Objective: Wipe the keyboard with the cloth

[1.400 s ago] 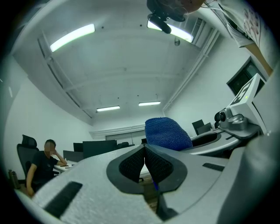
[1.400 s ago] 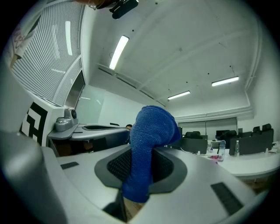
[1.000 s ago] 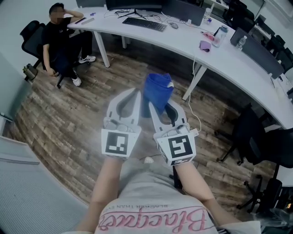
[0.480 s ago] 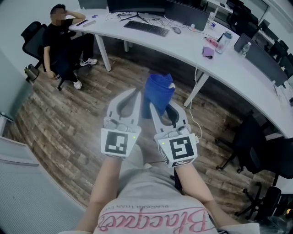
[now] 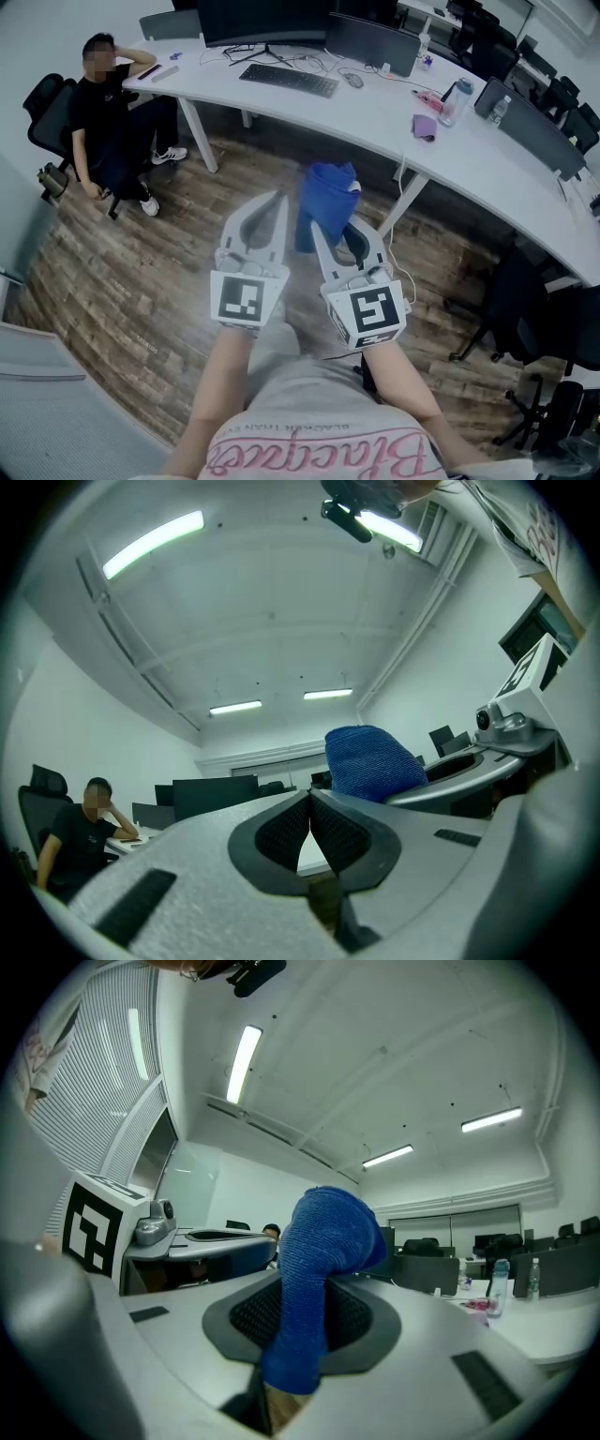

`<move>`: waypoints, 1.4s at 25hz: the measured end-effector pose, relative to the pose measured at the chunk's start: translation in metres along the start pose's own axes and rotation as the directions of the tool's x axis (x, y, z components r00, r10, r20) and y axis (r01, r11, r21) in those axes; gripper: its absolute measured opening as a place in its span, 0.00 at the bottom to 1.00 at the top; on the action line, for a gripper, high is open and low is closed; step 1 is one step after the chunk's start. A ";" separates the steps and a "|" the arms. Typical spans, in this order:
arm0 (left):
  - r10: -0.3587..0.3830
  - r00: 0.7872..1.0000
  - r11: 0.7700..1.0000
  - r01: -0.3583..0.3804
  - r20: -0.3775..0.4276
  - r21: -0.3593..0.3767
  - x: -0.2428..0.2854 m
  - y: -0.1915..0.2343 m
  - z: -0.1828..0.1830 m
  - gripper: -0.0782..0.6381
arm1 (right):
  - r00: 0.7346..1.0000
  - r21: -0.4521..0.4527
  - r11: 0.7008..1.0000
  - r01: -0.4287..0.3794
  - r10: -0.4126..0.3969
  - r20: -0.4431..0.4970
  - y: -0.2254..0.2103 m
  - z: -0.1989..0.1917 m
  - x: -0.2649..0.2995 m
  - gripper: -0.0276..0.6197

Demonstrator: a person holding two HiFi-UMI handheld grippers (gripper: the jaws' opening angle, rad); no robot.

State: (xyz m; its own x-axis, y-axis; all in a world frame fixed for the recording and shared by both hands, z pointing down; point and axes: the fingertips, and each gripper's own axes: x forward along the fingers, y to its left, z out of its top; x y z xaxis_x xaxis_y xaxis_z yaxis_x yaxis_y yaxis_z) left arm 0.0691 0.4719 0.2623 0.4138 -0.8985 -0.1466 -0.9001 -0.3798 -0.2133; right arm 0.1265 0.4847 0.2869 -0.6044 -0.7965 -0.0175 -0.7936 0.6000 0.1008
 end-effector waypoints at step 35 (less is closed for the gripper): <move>-0.089 0.996 0.994 0.089 0.003 -0.062 0.174 0.230 -0.081 0.12 | 0.996 -0.034 0.997 0.072 -0.074 -0.048 -0.039 -0.007 0.294 0.18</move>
State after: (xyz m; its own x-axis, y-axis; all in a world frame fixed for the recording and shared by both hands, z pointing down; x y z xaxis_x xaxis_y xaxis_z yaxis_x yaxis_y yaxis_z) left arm -0.0770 0.2099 0.2662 0.4931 -0.8603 -0.1298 -0.8662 -0.4716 -0.1649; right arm -0.0201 0.2264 0.2847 -0.5402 -0.8412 0.0229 -0.8323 0.5382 0.1328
